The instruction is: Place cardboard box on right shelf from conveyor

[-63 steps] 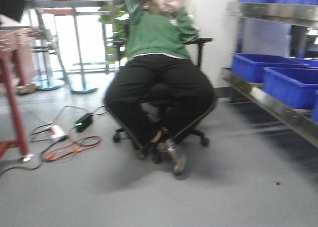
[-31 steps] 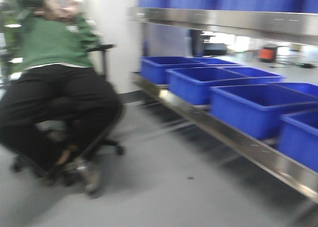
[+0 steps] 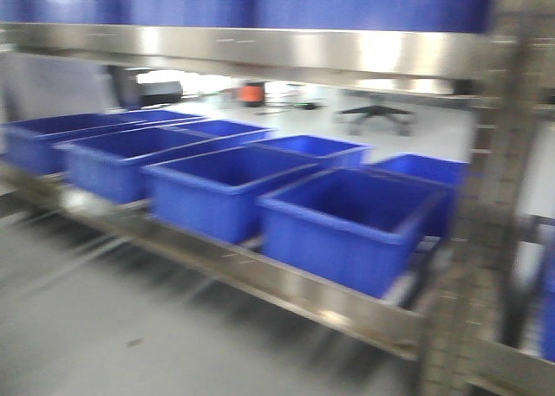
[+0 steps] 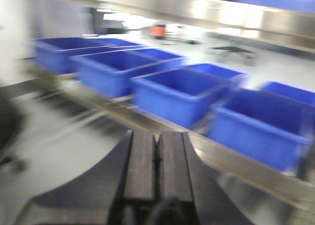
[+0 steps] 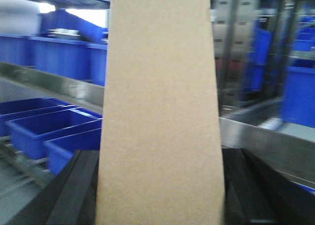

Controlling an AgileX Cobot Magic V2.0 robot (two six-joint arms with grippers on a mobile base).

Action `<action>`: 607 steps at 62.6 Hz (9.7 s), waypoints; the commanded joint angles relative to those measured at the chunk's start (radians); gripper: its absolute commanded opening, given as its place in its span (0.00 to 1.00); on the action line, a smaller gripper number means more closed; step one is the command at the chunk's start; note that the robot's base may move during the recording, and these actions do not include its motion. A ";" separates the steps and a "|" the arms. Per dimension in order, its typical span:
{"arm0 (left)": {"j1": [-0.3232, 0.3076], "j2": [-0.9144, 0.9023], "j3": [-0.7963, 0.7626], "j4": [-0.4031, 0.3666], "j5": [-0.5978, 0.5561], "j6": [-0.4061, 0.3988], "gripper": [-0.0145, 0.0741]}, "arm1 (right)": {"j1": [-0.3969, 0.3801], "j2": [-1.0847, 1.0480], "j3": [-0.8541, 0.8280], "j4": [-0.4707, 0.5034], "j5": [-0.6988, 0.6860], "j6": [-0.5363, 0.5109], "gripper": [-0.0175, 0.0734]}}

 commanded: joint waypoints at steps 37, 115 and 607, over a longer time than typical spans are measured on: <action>-0.001 -0.008 -0.003 -0.005 -0.081 -0.005 0.03 | -0.005 0.011 -0.030 -0.014 -0.112 -0.007 0.50; -0.001 -0.008 -0.003 -0.005 -0.081 -0.005 0.03 | -0.005 0.013 -0.030 -0.014 -0.112 -0.007 0.50; -0.001 -0.008 -0.003 -0.005 -0.081 -0.005 0.03 | -0.095 -0.193 0.520 0.143 -0.352 -0.057 0.25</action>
